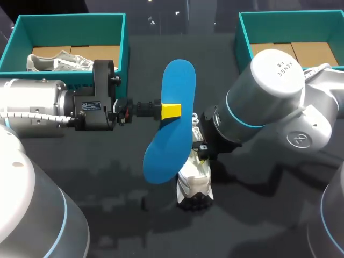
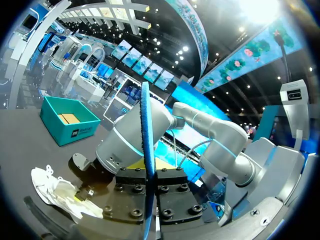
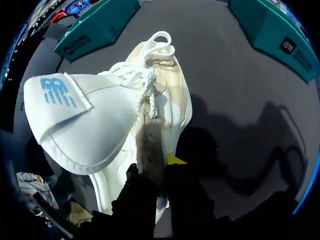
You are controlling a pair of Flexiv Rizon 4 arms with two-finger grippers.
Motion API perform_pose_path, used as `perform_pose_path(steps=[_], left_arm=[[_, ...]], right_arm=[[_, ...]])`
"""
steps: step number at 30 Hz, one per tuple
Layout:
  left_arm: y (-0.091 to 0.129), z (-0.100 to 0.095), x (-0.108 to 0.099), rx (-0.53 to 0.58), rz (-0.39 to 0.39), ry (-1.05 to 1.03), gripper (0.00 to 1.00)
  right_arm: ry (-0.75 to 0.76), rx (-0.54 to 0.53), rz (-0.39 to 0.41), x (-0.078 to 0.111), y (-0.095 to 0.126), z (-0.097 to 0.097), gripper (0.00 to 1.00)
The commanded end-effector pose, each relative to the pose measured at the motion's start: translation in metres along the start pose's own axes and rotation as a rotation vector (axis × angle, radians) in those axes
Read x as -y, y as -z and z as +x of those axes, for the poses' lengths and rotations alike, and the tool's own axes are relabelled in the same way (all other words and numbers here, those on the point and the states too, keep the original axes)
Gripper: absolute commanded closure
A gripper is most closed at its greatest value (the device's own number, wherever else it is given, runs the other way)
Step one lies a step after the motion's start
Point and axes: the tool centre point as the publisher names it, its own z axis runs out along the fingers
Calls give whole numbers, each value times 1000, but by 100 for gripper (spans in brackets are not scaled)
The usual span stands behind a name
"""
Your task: Take the shoe out of the shoebox, open the shoe tongue, remove and reinsert the insole, then place the shoe into the shoebox
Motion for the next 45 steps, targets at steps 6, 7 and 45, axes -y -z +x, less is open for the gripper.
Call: perform_pose_path(steps=[6, 7, 45], left_arm=[[-2, -1, -1, 0, 2, 0, 100], [-2, -1, -1, 0, 2, 0, 100], [-2, -1, -1, 0, 2, 0, 100]], right_arm=[[-22, -7, -22, 6, -15, 3, 100], [-27, -6, -27, 6, -16, 3, 100], [-109, -221, -50, 2, 55, 2, 0]])
